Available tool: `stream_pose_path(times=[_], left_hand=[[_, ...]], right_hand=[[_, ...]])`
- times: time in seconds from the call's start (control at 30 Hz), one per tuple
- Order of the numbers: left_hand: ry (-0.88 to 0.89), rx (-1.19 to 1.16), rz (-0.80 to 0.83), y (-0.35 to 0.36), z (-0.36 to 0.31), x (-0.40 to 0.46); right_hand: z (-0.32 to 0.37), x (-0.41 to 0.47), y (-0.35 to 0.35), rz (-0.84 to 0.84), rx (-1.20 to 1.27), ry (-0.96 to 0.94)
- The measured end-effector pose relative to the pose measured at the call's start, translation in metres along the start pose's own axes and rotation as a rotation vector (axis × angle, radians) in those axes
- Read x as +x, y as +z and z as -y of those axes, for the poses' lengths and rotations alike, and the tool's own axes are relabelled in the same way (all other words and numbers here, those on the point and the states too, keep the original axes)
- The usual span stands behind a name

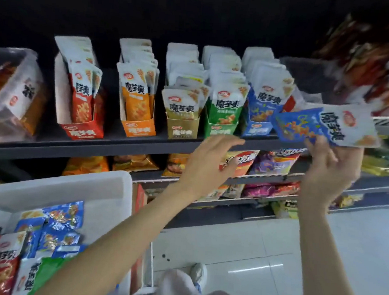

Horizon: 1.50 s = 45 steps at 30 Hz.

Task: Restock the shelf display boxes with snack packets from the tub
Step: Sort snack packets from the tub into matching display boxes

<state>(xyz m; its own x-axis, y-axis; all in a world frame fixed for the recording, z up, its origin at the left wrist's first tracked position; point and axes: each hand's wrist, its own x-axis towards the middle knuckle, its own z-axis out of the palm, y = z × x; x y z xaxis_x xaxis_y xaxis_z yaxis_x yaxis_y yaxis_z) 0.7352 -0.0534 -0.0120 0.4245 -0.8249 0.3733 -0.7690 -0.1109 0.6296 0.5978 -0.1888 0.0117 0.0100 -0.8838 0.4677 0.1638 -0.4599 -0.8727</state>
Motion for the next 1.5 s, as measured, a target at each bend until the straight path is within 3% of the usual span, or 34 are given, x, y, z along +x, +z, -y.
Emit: stream_pose_path(times=[0.1,0.17,0.4,0.53,0.67,0.77,0.97,1.13,1.3,1.4,1.5], left_hand=[[0.141,0.282,0.081,0.031,-0.003,0.037],[0.131,0.431,0.127,0.043,-0.003,0.054],[0.060,0.578,0.174,0.059,0.004,0.066],[0.090,0.558,0.138,0.059,0.009,0.066],[0.106,0.569,0.144,0.059,0.011,0.064],[0.109,0.541,0.128,0.059,0.012,0.065],[0.101,0.208,-0.099,0.033,-0.002,0.043],[0.133,-0.088,-0.470,-0.027,0.011,-0.034],[-0.083,-0.005,-0.504,-0.096,0.059,-0.144],[-0.441,0.053,-0.317,-0.133,0.098,-0.211],[-0.633,0.149,-0.105,-0.156,0.137,-0.267]], right_hand=[[-0.014,0.036,0.019,0.086,-0.046,-0.053],[-0.025,0.050,0.032,0.183,-0.127,-0.080],[-0.058,0.064,0.055,0.394,-0.574,-0.386],[-0.064,0.063,0.065,0.496,-0.697,-0.288],[-0.055,0.067,0.071,0.421,-0.744,-0.116],[-0.044,0.060,0.072,0.383,-0.795,-0.115],[-0.018,0.013,0.042,0.325,-0.714,-0.241],[-0.010,-0.070,0.027,0.727,-0.449,-0.142],[0.006,-0.163,0.046,1.066,-0.349,-0.100],[0.019,-0.202,0.075,1.211,-0.274,-0.101],[0.023,-0.237,0.110,1.411,-0.257,-0.096]])
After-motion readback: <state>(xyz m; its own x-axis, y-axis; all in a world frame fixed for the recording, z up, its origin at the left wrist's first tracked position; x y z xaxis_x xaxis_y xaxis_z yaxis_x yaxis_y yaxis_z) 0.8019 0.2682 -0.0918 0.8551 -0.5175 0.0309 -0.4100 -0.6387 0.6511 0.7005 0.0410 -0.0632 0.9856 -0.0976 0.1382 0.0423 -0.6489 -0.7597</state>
